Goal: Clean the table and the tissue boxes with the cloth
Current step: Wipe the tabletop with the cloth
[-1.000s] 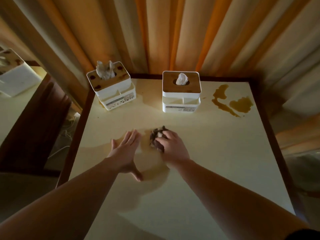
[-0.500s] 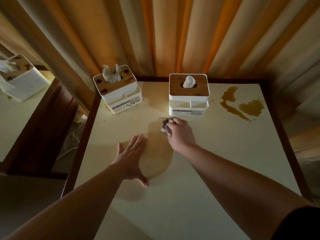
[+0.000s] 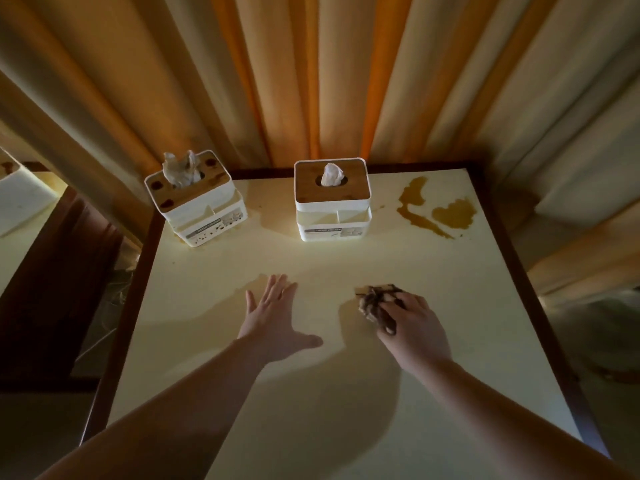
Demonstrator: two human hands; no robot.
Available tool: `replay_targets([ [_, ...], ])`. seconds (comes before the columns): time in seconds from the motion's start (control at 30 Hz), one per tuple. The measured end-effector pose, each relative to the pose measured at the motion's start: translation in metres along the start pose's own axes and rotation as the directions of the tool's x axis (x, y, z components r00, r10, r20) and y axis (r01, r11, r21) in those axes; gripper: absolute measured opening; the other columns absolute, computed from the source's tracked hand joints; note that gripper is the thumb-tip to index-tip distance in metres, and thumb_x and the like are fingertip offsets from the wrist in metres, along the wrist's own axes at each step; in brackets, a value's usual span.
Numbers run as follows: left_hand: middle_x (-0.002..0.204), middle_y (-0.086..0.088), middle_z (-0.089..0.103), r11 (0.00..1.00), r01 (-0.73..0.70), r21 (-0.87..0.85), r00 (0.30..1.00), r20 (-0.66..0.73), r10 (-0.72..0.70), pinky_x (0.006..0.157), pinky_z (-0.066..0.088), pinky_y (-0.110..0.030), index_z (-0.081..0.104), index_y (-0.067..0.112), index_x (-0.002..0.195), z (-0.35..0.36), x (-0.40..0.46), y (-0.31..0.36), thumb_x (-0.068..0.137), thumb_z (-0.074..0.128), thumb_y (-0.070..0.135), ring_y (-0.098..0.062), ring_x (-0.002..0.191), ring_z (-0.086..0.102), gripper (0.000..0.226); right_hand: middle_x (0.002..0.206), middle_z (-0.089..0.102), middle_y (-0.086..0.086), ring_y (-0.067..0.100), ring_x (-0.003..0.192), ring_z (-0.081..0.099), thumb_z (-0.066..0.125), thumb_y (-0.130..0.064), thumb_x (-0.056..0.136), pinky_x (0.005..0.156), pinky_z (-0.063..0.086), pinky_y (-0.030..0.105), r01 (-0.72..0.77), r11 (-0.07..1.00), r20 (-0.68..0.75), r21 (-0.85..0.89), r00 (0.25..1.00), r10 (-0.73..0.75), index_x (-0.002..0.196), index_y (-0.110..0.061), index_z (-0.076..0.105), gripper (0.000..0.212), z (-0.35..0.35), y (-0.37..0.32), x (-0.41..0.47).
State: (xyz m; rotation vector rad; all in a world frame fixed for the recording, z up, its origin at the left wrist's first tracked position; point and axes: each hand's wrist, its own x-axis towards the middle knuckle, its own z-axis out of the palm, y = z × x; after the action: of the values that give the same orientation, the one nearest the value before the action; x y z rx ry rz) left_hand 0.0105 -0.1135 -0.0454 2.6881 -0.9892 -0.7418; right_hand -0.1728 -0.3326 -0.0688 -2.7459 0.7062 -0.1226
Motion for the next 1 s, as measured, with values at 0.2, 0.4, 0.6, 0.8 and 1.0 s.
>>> replay_targets([
  [0.2,0.173,-0.001,0.007,0.994,-0.100,-0.033,0.994,-0.038,0.099,0.128,0.001,-0.050,0.020,0.022,0.163,0.010,0.047,0.078,0.088,0.067,0.060,-0.017,0.159,-0.005,0.096,0.126,0.067,0.005,0.029,0.117,0.057,0.078,-0.025,0.082,0.095,0.057,0.041,-0.215,0.977,-0.035,-0.003,0.976,0.214,0.120,-0.023,0.075,0.038,-0.029,0.065,0.006],
  [0.4,0.165,0.000,0.029,0.981,-0.193,0.010,0.964,-0.186,0.192,0.124,0.015,-0.036,0.041,0.026,0.154,0.023,0.095,0.128,0.089,0.062,0.058,-0.022,0.149,0.023,0.076,0.140,0.061,0.003,0.025,0.127,0.052,0.071,-0.030,0.094,0.101,0.055,0.040,-0.352,0.934,-0.137,0.054,0.924,0.356,0.137,-0.022,0.067,0.044,-0.048,0.118,0.038],
  [0.6,0.159,-0.002,0.037,0.974,-0.193,0.122,0.921,-0.319,0.222,0.125,0.017,-0.051,0.043,0.027,0.150,0.046,0.115,0.131,0.087,0.044,0.069,-0.025,0.147,0.032,0.076,0.138,0.060,0.009,0.029,0.126,0.052,0.067,-0.030,0.099,0.101,0.046,0.037,-0.349,0.920,-0.205,0.175,0.901,0.381,0.138,-0.018,0.064,0.041,-0.059,0.145,0.101],
  [0.8,0.163,0.003,0.031,0.977,-0.184,0.109,0.932,-0.296,0.209,0.128,0.004,-0.051,0.037,0.035,0.150,0.049,0.121,0.129,0.091,0.043,0.071,-0.021,0.153,0.023,0.070,0.143,0.057,0.005,0.027,0.132,0.052,0.070,-0.030,0.098,0.109,0.047,0.037,-0.182,0.960,-0.120,0.213,0.970,0.211,0.136,-0.025,0.065,0.039,-0.046,0.102,0.162],
  [1.0,0.161,0.002,0.035,0.978,-0.166,0.128,0.926,-0.320,0.199,0.128,0.011,-0.049,0.043,0.031,0.151,0.049,0.119,0.129,0.088,0.045,0.072,-0.021,0.151,0.027,0.075,0.130,0.065,0.014,0.037,0.121,0.058,0.069,-0.019,0.090,0.100,0.055,0.047,0.074,0.990,-0.088,0.118,0.994,-0.064,0.116,-0.016,0.077,0.028,-0.026,0.093,0.121],
])
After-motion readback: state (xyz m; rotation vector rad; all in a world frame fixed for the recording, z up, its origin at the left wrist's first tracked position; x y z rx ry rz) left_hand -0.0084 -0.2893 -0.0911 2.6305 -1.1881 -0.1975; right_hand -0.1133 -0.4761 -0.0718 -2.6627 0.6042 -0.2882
